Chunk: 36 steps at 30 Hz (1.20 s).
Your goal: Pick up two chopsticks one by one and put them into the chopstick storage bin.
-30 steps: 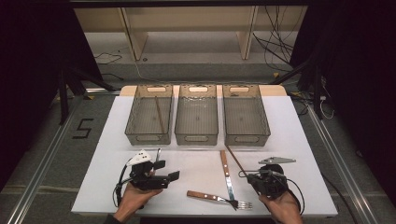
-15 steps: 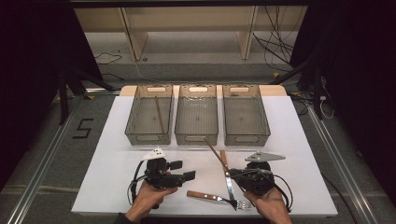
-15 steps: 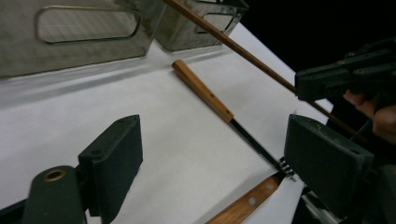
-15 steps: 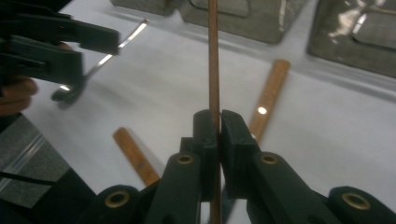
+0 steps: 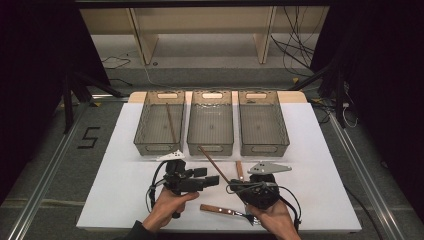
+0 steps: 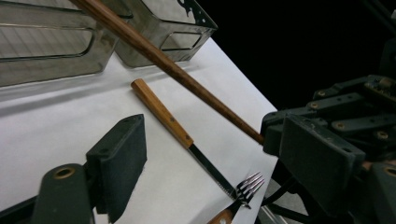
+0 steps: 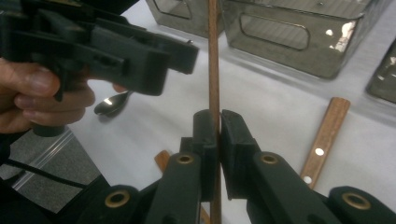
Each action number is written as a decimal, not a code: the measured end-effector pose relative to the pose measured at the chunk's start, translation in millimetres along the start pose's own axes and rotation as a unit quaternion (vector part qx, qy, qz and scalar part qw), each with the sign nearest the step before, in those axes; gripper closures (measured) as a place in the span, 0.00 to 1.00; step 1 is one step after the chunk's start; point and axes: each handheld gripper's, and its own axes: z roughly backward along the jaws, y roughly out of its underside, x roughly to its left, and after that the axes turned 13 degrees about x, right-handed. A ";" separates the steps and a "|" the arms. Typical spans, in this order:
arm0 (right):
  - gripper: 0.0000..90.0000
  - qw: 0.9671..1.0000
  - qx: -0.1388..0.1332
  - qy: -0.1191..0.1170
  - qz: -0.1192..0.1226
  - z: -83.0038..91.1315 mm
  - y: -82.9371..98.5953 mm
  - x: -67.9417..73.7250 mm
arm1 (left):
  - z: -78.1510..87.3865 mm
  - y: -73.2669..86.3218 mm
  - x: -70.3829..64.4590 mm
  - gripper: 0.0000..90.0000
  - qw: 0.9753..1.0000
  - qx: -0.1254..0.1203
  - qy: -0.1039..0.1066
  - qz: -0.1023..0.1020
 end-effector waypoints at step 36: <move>0.85 0.997 -0.049 -0.052 0.022 -5.2 2.9 7.5 | 7.4 -12.2 1.3 0.93 0.992 -0.036 0.105 0.055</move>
